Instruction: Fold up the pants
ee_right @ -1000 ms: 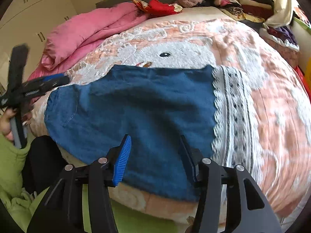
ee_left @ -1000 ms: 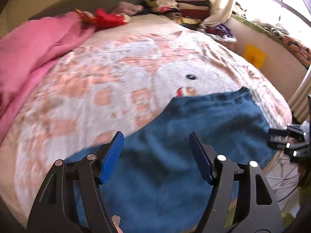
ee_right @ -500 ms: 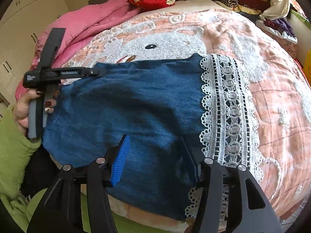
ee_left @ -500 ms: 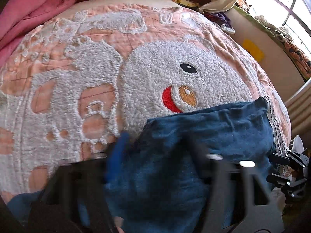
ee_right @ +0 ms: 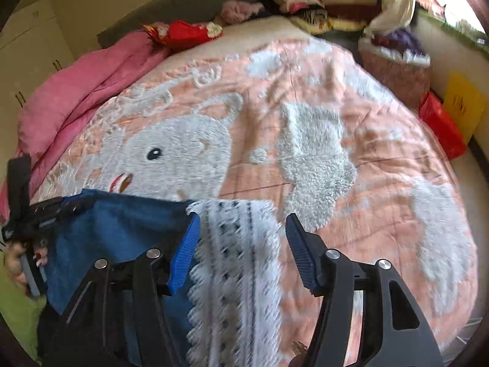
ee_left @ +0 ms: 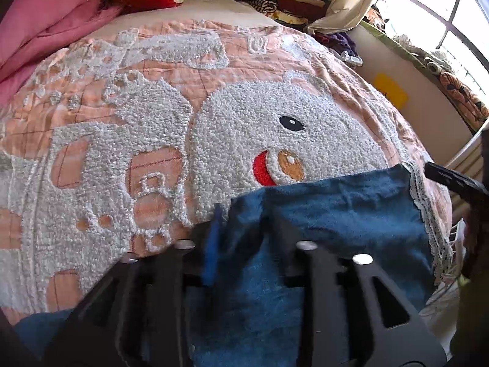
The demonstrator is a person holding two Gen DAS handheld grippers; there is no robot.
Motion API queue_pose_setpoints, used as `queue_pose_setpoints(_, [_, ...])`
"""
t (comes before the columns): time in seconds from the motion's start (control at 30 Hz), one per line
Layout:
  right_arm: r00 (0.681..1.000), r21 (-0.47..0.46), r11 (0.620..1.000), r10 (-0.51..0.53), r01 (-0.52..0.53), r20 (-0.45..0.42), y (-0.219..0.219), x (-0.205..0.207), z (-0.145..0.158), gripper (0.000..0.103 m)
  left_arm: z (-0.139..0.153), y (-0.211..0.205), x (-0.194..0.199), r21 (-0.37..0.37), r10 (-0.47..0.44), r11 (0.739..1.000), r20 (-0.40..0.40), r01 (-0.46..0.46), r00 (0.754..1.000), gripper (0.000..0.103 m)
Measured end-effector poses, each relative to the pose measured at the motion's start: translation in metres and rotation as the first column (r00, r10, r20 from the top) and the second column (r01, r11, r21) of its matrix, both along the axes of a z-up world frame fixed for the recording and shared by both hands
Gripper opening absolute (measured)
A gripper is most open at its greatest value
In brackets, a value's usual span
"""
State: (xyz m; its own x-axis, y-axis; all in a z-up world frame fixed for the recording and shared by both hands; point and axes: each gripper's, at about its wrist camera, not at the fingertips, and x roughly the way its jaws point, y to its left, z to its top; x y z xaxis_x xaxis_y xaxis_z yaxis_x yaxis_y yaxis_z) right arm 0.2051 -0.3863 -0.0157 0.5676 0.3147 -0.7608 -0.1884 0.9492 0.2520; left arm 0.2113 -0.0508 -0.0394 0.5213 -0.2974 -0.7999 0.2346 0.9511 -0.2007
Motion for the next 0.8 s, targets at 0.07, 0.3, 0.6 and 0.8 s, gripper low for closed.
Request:
queue_pose_setpoints(0.07, [0.999, 0.044, 0.999, 0.015, -0.013, -0.053, -0.004, 0.016, -0.017, 0.059, -0.002, -0.001, 0.000, 0.011, -0.001, 1.000, -0.001, 0.001, 1.000, 0.034])
queue_pose_setpoints(0.3, [0.994, 0.140, 0.986, 0.099, -0.091, -0.052, -0.003, 0.016, -0.027, 0.019, -0.003, -0.007, -0.003, 0.017, 0.011, 1.000, 0.007, -0.011, 1.000, 0.004])
queue_pose_setpoints(0.6, [0.995, -0.010, 0.996, 0.094, -0.094, 0.016, -0.002, 0.035, -0.013, 0.019, -0.001, -0.022, 0.017, 0.095, 0.015, 0.995, 0.034, -0.018, 0.999, 0.001])
queue_pose_setpoints(0.8, [0.998, -0.055, 0.997, 0.059, -0.059, 0.002, -0.001, 0.038, -0.027, 0.041, -0.004, -0.014, 0.016, 0.077, 0.014, 0.997, 0.065, -0.019, 0.998, 0.006])
